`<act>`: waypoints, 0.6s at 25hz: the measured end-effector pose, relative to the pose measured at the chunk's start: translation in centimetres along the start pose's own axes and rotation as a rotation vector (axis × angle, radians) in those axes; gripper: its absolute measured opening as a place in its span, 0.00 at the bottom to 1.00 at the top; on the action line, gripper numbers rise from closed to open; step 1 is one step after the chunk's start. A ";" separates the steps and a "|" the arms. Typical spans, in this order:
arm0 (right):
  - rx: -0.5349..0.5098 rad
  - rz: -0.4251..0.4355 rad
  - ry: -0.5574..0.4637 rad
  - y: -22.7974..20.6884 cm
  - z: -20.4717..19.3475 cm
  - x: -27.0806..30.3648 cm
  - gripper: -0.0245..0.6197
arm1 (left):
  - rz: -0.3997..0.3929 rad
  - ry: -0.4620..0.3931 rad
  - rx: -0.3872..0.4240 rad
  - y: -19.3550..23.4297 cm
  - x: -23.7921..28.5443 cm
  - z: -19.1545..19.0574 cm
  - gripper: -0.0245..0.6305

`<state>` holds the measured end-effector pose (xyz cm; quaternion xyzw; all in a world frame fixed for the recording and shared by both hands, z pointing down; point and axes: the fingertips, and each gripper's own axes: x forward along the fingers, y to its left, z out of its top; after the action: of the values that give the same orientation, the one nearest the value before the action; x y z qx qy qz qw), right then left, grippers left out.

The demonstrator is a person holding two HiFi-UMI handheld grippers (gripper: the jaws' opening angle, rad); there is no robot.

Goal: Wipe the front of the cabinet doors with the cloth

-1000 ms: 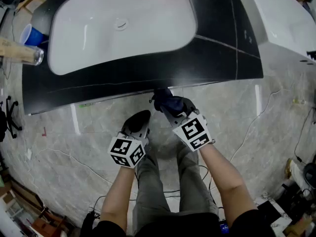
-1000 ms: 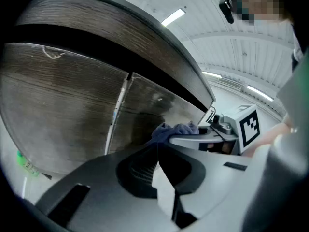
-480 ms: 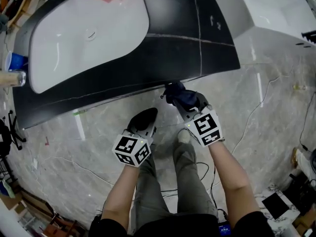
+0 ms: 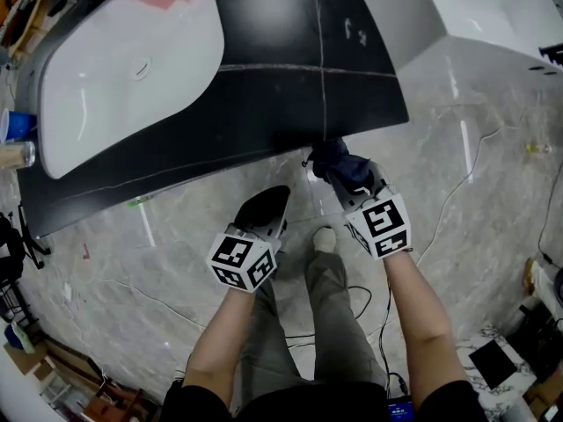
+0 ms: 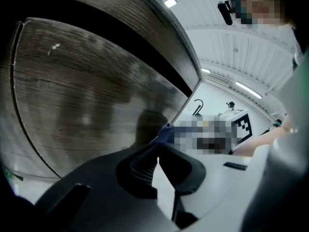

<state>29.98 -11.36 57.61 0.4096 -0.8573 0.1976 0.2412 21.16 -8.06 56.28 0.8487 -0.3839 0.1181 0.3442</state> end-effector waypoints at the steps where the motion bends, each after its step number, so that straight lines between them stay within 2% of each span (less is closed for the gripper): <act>1: 0.005 0.000 0.000 0.1 -0.1 -0.1 0.21 | 0.001 0.001 -0.001 0.0 0.0 -0.1 0.06; 8: 0.037 0.043 0.015 3.4 -1.1 0.5 0.21 | 0.031 -0.005 -0.022 1.9 -1.5 -0.4 0.06; 15: 0.010 0.156 0.049 10.4 -1.5 4.1 0.21 | 0.105 -0.020 -0.042 6.6 -5.5 -1.2 0.06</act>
<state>19.83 -6.89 59.71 0.3379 -0.8793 0.2303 0.2440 12.69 -7.23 57.88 0.8210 -0.4338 0.1192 0.3515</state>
